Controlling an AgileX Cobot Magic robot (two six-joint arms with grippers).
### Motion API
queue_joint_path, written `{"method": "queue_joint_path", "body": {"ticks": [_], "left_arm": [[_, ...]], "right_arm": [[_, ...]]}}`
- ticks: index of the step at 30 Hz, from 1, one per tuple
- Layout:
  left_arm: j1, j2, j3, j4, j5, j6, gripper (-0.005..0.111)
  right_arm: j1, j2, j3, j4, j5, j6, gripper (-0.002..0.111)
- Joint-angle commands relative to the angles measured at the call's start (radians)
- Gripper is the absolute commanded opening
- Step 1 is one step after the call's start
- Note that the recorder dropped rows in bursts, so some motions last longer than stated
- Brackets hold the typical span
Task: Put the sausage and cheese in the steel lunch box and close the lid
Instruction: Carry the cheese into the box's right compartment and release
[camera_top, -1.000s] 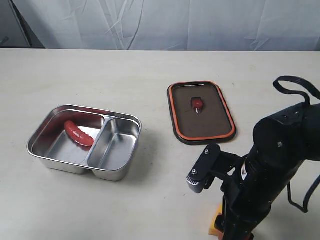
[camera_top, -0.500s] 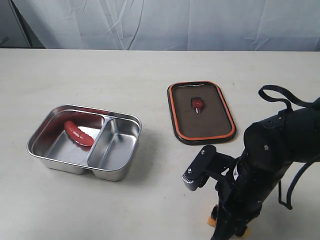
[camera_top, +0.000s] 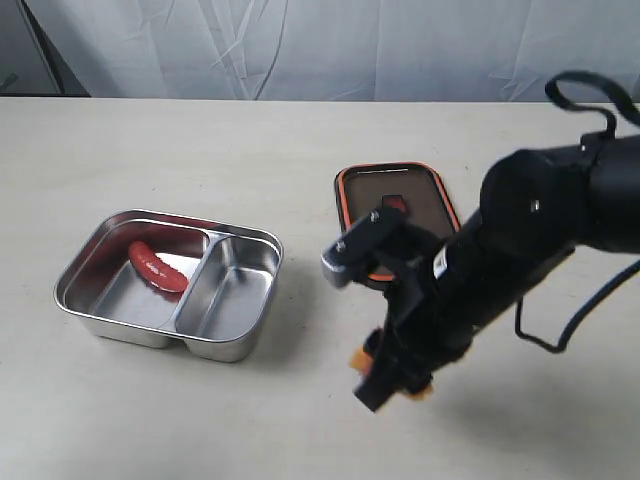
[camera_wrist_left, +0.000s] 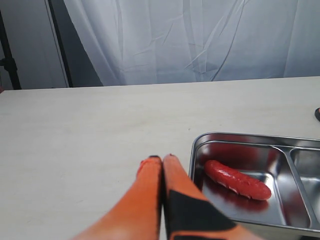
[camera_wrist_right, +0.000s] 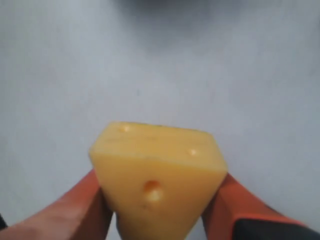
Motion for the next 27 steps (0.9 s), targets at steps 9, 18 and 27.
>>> {"method": "queue_joint_path", "body": {"ticks": [9,18,27], "left_arm": [[0.001,-0.006,0.005,0.008,0.001,-0.002,0.000],[0.001,-0.006,0.005,0.008,0.001,-0.002,0.000],[0.001,-0.006,0.005,0.008,0.001,-0.002,0.000]], "right_arm": [[-0.004,0.231,-0.506,0.093,-0.009,-0.018,-0.001],[-0.004,0.452,-0.711,0.167,0.175,-0.062,0.001],[-0.004,0.472,-0.730,0.169,0.157,-0.060,0.049]]}}
